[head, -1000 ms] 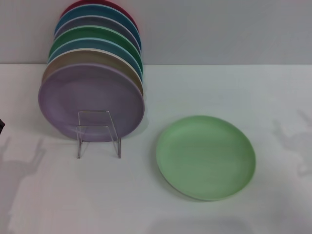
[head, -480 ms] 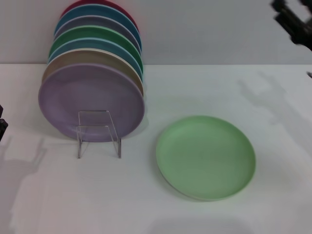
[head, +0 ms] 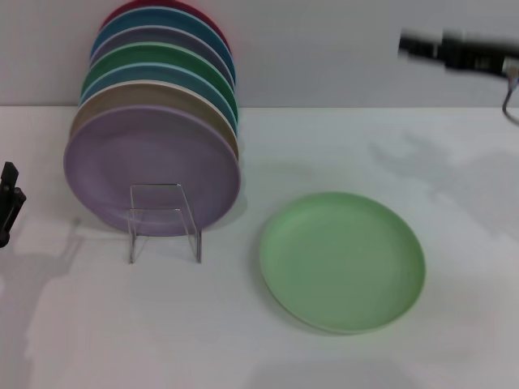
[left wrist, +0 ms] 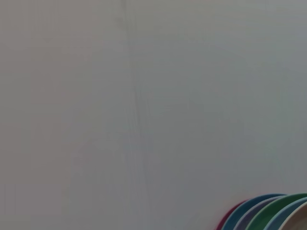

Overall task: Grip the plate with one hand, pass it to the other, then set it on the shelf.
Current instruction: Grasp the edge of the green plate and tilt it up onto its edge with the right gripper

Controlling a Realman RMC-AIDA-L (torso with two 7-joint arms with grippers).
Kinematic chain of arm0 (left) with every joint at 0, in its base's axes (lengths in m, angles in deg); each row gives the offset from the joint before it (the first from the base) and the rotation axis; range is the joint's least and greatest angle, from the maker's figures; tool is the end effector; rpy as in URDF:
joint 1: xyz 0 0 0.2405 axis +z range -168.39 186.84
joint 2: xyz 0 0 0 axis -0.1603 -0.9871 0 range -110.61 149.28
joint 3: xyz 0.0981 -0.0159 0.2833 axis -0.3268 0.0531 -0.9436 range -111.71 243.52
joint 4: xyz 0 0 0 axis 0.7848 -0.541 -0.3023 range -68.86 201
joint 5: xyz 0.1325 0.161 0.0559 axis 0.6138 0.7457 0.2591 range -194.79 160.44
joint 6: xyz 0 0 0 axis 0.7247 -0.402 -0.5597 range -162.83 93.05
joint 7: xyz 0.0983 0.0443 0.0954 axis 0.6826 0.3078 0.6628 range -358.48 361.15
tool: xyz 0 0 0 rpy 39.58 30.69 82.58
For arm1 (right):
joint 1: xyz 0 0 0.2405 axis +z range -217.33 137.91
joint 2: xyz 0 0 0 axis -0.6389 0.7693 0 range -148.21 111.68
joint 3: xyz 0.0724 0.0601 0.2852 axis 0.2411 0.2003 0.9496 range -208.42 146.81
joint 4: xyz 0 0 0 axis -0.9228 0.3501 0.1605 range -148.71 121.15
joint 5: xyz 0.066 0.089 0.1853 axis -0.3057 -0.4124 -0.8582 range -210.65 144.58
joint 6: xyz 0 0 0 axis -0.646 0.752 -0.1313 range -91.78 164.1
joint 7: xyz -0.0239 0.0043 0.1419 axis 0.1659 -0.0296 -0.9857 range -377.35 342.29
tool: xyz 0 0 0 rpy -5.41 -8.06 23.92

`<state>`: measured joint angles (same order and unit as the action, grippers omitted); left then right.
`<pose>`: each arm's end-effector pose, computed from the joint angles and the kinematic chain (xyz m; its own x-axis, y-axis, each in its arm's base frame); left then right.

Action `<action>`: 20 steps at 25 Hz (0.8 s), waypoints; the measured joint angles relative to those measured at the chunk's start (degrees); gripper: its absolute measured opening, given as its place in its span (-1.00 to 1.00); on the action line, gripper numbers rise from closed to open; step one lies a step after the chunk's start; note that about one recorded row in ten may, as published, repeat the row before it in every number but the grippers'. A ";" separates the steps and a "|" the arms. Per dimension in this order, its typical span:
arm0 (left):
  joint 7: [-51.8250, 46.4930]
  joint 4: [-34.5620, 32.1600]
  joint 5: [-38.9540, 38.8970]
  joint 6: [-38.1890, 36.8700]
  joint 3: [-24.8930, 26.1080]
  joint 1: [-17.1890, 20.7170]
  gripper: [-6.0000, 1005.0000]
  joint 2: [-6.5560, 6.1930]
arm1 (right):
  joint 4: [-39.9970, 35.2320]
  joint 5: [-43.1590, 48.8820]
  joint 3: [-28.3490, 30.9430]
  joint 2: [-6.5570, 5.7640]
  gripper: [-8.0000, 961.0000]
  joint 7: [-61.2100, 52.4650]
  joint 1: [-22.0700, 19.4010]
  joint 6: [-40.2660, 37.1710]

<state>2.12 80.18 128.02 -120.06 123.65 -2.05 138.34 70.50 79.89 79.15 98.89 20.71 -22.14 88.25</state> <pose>-0.3758 0.2659 -0.0171 0.7634 -0.2771 0.5834 0.5855 -0.0845 -0.8063 0.2239 0.4026 0.0726 0.5769 -0.4271 -0.6963 -0.8049 -0.4425 -0.3954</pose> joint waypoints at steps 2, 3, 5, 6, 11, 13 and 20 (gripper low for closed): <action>0.00 0.15 0.00 0.60 0.00 -0.30 0.66 -0.06 | 2.01 8.76 0.75 -0.66 0.69 -10.42 1.77 7.42; 0.00 0.17 0.00 0.72 0.01 -0.43 0.66 -0.06 | 2.63 15.51 1.56 -0.88 0.69 -17.25 3.86 14.97; 0.06 -0.03 0.00 0.88 0.06 -0.84 0.66 -0.08 | 2.51 17.92 1.87 -0.84 0.69 -18.46 4.91 17.83; 0.22 -0.28 0.00 1.01 0.11 -1.14 0.66 -0.08 | 1.86 21.54 1.97 -0.55 0.69 -19.23 6.43 22.20; 0.35 -0.32 0.00 1.14 0.11 -1.13 0.66 -0.09 | -1.59 27.17 1.71 -0.30 0.69 -19.23 9.33 26.80; 0.16 -0.32 0.00 1.15 0.10 -0.89 0.66 -0.10 | -3.47 28.91 1.67 -0.29 0.69 -18.82 10.33 27.46; 0.13 -0.39 -0.06 1.16 0.09 -0.50 0.66 -0.15 | -8.18 33.78 -0.37 -0.11 0.69 -17.52 13.35 28.68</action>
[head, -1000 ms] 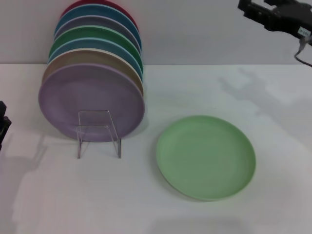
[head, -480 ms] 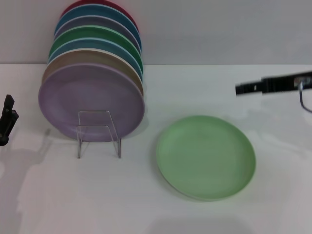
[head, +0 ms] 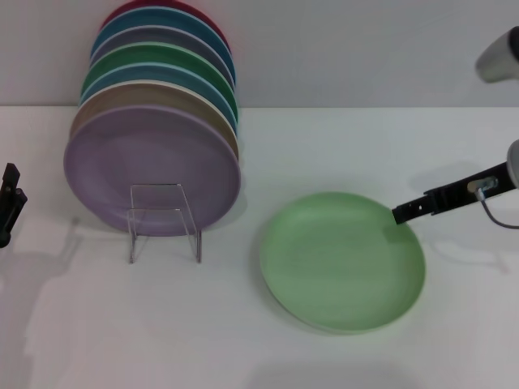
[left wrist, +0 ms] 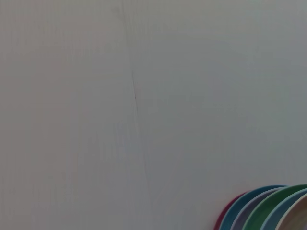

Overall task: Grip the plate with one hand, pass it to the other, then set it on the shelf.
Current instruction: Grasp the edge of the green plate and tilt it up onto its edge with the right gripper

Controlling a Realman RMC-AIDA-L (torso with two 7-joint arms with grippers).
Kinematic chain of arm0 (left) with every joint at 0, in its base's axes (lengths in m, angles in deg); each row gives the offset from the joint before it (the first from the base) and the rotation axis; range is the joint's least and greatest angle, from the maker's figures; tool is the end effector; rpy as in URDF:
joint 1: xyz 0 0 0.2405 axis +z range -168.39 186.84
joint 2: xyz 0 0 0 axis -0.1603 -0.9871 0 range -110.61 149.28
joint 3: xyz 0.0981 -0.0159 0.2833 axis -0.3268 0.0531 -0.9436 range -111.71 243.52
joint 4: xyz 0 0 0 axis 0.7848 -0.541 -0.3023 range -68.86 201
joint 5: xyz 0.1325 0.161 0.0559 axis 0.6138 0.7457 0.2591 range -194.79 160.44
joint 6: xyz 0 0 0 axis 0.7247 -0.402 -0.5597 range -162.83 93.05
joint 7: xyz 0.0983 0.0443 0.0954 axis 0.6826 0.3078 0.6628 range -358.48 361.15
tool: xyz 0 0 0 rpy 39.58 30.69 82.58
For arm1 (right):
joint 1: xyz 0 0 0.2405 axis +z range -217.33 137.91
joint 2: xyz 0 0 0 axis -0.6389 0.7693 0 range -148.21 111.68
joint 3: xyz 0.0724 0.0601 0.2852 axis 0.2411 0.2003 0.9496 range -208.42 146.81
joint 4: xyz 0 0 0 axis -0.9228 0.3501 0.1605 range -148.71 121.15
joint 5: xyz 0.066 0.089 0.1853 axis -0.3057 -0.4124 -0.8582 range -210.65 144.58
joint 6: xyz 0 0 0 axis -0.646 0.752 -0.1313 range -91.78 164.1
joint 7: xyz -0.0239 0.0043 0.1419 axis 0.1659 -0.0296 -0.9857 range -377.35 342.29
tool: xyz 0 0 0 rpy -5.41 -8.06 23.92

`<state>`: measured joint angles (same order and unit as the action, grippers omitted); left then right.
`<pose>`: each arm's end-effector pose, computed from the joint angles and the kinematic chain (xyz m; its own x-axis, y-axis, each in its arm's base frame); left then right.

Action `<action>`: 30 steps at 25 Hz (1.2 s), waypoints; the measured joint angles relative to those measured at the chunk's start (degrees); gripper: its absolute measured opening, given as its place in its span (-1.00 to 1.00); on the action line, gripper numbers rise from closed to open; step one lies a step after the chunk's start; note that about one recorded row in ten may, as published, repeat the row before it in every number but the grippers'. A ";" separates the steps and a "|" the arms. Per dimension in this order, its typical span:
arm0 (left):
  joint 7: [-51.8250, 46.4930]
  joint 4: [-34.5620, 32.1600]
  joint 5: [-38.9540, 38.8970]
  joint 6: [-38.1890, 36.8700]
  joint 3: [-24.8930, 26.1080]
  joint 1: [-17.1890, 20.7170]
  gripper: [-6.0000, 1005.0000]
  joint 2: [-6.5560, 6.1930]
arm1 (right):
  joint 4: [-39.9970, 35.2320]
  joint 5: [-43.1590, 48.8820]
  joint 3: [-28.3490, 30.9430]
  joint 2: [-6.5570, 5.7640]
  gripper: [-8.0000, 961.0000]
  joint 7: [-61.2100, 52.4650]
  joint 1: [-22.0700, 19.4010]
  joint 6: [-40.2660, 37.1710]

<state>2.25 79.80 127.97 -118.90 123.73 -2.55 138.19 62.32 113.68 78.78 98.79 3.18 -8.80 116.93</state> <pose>-0.3780 0.2693 -0.0173 0.7729 -0.2602 0.5787 0.5786 -0.0854 -0.8111 0.2475 0.4020 0.0206 0.5262 -0.8367 -0.1515 -0.7685 -0.3917 -0.5060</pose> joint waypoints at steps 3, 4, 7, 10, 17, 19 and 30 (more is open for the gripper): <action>-0.01 -0.13 -0.02 0.00 0.00 0.06 0.66 0.05 | -2.31 2.97 -0.89 0.69 0.69 0.29 1.44 -0.66; -0.02 -0.14 -0.02 0.00 0.00 0.07 0.66 0.05 | -2.31 2.97 -0.89 0.69 0.69 0.29 1.44 -0.66; -0.03 -0.24 -0.04 0.00 0.00 0.11 0.66 0.05 | -5.41 3.47 -1.22 0.95 0.69 1.04 2.50 -1.73; -0.04 -0.30 -0.04 0.00 0.00 0.16 0.66 0.05 | -7.16 3.50 -1.45 0.96 0.69 1.18 3.06 -2.74; 0.14 -0.37 -0.03 0.47 0.01 0.05 0.66 -0.01 | -12.61 3.62 -1.70 0.88 0.69 1.46 4.76 -4.87; 0.25 -0.37 -0.03 0.54 0.01 -0.01 0.66 -0.02 | -13.63 3.63 -1.73 0.86 0.69 1.56 5.09 -5.46; 0.46 -0.38 -0.04 1.17 0.01 -0.35 0.66 -0.04 | -15.47 3.68 -4.08 0.81 0.69 1.53 5.64 -7.34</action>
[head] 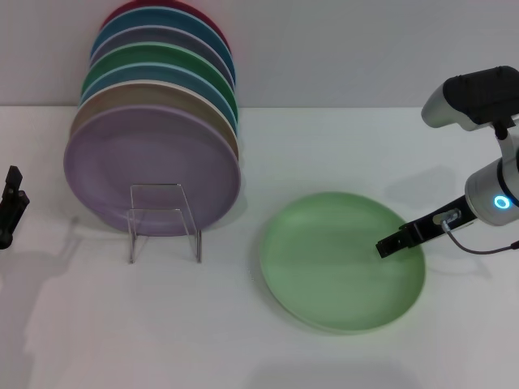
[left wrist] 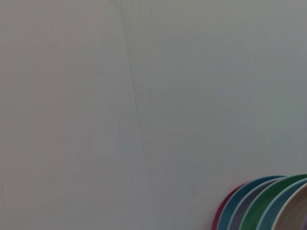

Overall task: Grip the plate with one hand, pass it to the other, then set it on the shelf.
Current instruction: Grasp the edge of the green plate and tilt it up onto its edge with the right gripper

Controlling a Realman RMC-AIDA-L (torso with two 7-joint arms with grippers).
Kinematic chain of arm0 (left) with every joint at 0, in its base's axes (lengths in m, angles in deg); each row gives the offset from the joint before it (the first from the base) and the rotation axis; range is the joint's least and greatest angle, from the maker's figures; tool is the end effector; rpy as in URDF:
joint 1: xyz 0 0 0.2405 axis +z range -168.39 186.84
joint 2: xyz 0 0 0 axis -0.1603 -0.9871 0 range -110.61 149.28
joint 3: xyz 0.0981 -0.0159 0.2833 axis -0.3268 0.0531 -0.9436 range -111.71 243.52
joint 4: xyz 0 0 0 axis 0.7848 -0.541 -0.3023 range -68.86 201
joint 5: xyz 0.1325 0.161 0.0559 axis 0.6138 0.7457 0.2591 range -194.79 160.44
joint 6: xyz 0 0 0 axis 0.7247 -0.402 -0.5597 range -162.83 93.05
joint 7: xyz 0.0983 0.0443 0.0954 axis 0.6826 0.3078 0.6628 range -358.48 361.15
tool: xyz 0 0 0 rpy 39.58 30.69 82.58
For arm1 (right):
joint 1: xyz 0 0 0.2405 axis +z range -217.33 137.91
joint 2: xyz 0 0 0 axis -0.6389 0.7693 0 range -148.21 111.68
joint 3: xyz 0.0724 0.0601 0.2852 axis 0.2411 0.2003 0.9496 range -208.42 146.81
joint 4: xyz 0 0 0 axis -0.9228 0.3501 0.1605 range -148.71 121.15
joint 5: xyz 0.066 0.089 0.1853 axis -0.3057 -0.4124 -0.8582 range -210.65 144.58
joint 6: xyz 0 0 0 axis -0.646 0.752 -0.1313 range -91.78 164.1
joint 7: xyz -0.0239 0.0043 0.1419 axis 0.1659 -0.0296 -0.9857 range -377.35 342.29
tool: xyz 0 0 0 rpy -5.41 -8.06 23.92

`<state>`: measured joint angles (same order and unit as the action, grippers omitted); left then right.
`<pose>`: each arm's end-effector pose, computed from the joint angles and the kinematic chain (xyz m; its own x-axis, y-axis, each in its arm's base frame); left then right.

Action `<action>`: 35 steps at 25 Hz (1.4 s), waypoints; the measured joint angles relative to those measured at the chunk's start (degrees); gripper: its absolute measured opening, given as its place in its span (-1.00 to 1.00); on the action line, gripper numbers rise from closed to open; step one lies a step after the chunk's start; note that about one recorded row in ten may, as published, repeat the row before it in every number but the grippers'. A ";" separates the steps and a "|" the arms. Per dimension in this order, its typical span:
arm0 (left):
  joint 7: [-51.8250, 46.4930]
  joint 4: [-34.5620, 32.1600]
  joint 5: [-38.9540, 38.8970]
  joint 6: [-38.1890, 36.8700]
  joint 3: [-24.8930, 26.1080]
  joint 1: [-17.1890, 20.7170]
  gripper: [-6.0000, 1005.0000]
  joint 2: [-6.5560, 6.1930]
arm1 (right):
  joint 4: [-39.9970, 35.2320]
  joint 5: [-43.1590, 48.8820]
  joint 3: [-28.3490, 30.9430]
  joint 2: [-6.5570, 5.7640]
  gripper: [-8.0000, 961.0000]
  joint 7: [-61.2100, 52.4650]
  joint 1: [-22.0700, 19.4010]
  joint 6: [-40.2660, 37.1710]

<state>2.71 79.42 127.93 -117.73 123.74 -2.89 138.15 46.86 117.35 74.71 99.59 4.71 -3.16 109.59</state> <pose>-0.3805 0.2716 -0.0185 0.7851 -0.2409 0.5706 0.5686 -0.0850 -0.8182 0.2634 0.4159 -0.0266 0.5150 -0.8567 -0.0282 -0.7331 -0.4232 -0.5323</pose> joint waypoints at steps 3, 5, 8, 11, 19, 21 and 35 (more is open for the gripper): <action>0.02 0.00 -0.04 0.06 0.00 -0.01 0.66 0.00 | -0.82 0.00 -0.05 0.00 0.69 -0.28 0.33 -0.27; 0.02 0.00 -0.05 0.06 0.00 -0.01 0.66 0.00 | -0.87 0.00 -0.05 0.00 0.62 -0.29 0.35 -0.36; 0.03 0.00 -0.07 0.06 0.00 0.07 0.66 0.00 | -0.93 0.00 -0.05 0.00 0.52 -0.30 0.43 -0.41; 0.03 0.00 -0.09 0.06 0.00 0.15 0.66 -0.03 | -0.99 0.00 -0.05 -0.01 0.42 -0.31 0.54 -0.41; 0.03 0.00 -0.09 0.06 0.00 0.16 0.66 -0.08 | -1.20 0.49 -0.07 0.14 -0.01 -1.14 0.54 -0.36; 0.03 0.00 -0.09 0.03 0.00 0.15 0.66 -0.09 | -1.21 0.74 -0.37 0.15 -0.02 -1.43 0.54 -0.38; 0.12 0.00 -0.08 -0.37 0.00 0.23 0.66 -0.09 | -1.68 2.11 -1.41 0.18 -0.62 -2.47 0.98 -0.45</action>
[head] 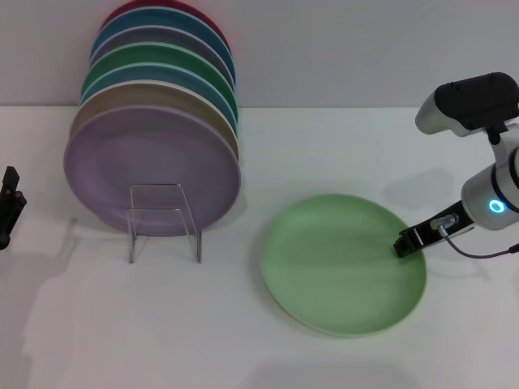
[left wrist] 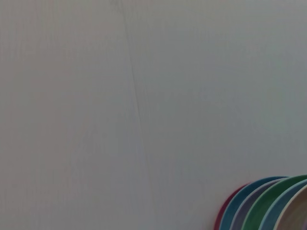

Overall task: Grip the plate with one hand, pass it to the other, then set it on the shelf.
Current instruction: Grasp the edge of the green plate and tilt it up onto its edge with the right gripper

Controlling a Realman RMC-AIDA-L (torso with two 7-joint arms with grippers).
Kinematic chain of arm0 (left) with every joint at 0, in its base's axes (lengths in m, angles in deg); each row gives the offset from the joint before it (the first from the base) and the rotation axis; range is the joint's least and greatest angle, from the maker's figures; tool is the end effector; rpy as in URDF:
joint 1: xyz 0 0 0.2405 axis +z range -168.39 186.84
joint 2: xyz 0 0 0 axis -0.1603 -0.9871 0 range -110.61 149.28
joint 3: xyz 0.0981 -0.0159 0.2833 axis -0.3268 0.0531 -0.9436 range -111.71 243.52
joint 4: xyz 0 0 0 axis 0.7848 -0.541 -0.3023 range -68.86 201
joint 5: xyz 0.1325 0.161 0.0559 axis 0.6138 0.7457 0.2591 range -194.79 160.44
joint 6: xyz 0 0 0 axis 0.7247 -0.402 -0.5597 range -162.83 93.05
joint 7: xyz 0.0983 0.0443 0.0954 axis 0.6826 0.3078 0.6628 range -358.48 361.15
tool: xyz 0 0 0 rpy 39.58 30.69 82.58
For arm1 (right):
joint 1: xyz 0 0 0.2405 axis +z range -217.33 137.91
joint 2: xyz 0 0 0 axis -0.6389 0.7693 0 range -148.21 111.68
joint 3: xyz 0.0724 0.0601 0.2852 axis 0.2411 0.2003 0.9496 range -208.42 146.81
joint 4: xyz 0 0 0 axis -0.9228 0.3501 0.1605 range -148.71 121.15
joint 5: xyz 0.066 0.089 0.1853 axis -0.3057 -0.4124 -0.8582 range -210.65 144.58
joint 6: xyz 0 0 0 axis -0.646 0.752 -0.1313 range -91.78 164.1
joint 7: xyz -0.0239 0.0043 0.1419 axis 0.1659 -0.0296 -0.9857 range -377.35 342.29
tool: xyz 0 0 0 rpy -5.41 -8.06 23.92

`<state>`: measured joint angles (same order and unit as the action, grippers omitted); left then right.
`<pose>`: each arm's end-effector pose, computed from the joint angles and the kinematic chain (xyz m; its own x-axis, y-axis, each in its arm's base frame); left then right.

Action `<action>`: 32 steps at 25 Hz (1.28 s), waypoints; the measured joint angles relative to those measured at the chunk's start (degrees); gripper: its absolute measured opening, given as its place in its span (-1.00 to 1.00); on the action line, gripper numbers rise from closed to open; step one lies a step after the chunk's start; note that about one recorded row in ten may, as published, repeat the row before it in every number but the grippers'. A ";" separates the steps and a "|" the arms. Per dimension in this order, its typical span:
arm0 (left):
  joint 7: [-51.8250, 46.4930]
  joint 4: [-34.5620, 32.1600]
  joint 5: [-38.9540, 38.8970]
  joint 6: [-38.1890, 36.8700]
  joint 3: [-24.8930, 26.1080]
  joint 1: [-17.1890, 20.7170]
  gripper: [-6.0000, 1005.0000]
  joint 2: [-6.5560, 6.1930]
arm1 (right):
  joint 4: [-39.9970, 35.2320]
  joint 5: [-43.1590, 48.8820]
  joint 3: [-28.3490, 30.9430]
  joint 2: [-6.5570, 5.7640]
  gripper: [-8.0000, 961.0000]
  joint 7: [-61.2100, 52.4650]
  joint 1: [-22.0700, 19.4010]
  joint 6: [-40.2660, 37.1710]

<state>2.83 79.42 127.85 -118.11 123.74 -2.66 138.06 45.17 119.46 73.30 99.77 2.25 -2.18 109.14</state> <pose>-0.3813 0.2699 -0.0171 0.7864 -0.2445 0.5672 0.5665 -0.0805 -0.8201 0.2652 0.4165 -0.0329 0.4922 -0.8705 -0.0052 -0.7245 -0.4064 -0.5567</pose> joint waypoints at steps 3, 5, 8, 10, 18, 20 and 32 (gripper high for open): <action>0.00 0.00 0.00 -0.01 0.00 -0.05 0.66 0.00 | 0.04 0.07 -0.72 0.00 -0.62 -0.16 0.02 0.01; 0.01 0.00 0.00 -0.01 0.00 -0.06 0.66 0.00 | 0.25 0.33 -1.85 0.00 -0.62 -0.65 0.03 -0.04; 0.01 0.15 0.00 -0.02 0.00 -0.05 0.66 0.01 | 0.77 0.76 -3.44 0.08 -0.62 -1.45 0.11 -0.20; 0.00 0.19 0.00 -0.04 0.00 -0.04 0.66 0.00 | 1.11 0.76 -3.51 0.09 -0.63 -1.45 0.11 -0.04; 0.00 0.17 -0.01 -0.10 0.00 -0.15 0.66 0.00 | 3.18 0.25 -3.61 0.58 -0.66 -1.11 -0.46 0.68; 0.00 0.24 -0.01 -0.10 0.00 -0.15 0.66 0.00 | 3.27 0.02 -3.63 0.64 -0.67 -0.92 -0.51 0.71; 0.00 0.50 0.00 -1.18 0.00 0.26 0.66 0.01 | 8.47 -3.16 -3.27 0.76 -0.96 1.20 -2.64 2.56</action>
<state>2.83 79.92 127.85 -119.29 123.73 -2.40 138.07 53.65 116.30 70.03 100.53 3.45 -4.82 111.71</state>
